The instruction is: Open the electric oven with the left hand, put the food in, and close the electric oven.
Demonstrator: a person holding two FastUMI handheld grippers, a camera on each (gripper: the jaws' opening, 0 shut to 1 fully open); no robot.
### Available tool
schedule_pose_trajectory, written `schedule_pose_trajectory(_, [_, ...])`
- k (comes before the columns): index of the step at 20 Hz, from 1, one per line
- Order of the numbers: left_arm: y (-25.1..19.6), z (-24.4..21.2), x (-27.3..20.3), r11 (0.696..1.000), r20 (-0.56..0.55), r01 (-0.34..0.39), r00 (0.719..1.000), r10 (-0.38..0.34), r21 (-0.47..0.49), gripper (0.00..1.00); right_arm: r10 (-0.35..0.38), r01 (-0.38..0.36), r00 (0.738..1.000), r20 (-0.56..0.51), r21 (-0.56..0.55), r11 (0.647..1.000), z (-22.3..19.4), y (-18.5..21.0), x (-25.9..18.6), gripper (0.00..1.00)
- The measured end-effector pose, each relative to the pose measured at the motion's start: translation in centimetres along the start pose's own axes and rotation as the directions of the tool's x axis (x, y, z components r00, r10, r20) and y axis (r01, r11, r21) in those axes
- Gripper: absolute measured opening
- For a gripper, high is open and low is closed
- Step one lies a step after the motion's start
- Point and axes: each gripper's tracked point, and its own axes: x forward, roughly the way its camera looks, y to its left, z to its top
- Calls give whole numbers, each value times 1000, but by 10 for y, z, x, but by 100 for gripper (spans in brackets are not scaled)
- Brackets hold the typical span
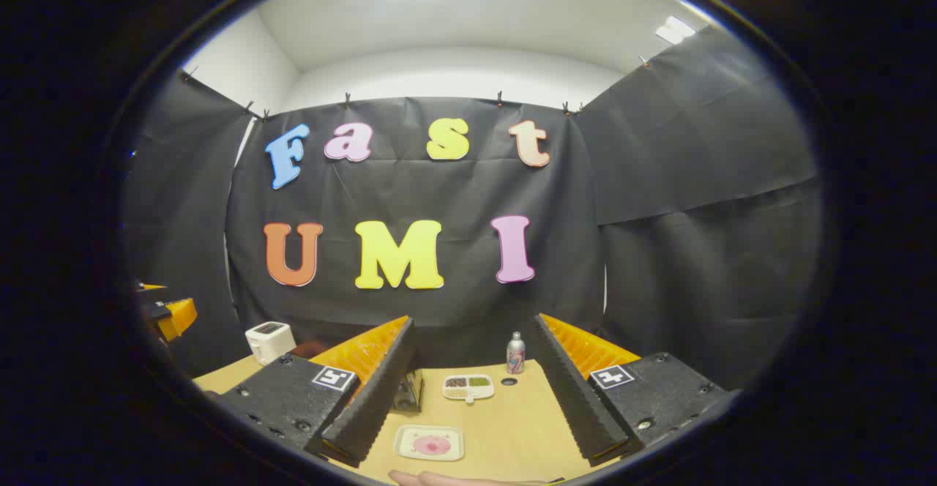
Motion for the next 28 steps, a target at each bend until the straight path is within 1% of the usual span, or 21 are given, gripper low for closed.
schedule_pose_trajectory(7, [-6, 8, -2, 999, 25, 23, 999, -23, -29, 96, -8, 8, 1000, 4, -11, 1000, 1, -13, -1, 98])
schedule_pose_trajectory(13, [-12, 15, -4, 998, 47, 39, 998, -37, -45, 96, 0, 0, 1000, 13, -15, 1000, 1, -19, -5, 98])
schedule_pose_trajectory(16, [-17, 12, 4, 998, 42, 45, 998, -43, -52, 96, 8, -8, 1000, 16, -6, 1000, -1, -22, -3, 98])
schedule_pose_trajectory(19, [-25, 8, 24, 997, 49, 38, 998, -35, -62, 96, 9, -9, 999, 30, -4, 1000, -3, -27, 6, 98])
schedule_pose_trajectory(23, [-42, -7, 64, 999, 54, 37, 998, -36, -19, 96, 10, -10, 999, 32, 6, 1000, -13, -33, 22, 98])
schedule_pose_trajectory(28, [-76, -62, 134, 996, -48, 87, 995, -87, -10, 96, 17, -17, 999, 31, 12, 1000, -25, -41, 44, 98])
